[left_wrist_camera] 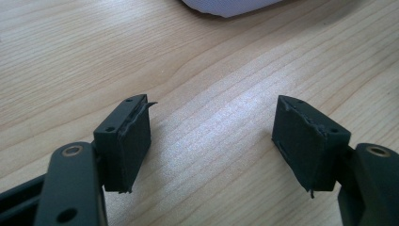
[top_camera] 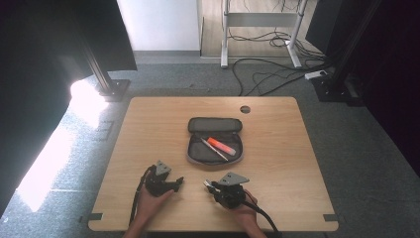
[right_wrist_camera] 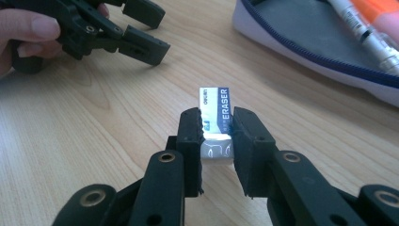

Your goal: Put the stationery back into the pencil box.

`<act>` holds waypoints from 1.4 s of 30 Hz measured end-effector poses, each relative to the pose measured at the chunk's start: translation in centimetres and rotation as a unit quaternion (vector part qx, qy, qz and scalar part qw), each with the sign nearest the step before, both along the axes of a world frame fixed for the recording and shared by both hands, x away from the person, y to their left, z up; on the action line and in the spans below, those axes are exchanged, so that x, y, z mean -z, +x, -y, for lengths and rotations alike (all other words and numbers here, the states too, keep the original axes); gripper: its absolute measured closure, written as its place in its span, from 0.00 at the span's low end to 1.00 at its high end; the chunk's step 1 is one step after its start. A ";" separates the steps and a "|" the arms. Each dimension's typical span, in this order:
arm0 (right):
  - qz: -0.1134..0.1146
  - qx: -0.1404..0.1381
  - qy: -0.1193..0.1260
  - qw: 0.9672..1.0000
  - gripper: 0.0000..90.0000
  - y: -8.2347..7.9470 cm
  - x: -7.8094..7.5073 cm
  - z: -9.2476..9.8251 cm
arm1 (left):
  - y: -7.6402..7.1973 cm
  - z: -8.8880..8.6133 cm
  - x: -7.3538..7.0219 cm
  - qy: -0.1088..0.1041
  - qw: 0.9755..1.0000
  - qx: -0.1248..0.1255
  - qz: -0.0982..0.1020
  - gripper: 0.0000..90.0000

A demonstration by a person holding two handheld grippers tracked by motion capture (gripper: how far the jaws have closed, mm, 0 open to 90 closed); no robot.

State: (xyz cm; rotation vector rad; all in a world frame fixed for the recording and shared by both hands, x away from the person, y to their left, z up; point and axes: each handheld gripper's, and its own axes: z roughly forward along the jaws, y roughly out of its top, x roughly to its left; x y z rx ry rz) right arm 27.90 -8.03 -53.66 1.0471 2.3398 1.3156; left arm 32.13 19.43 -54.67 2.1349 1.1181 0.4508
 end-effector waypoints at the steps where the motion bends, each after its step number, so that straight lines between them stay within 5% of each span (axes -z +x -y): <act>1: 0.001 0.001 0.001 1.000 0.81 0.0 -0.1 0.1 | 0.0 0.0 0.0 0.000 1.000 0.000 0.000 0.32; 42: 0.017 0.035 0.024 0.999 0.81 1.6 -1.2 2.6 | 0.0 0.0 0.0 0.000 1.000 0.000 0.000 0.32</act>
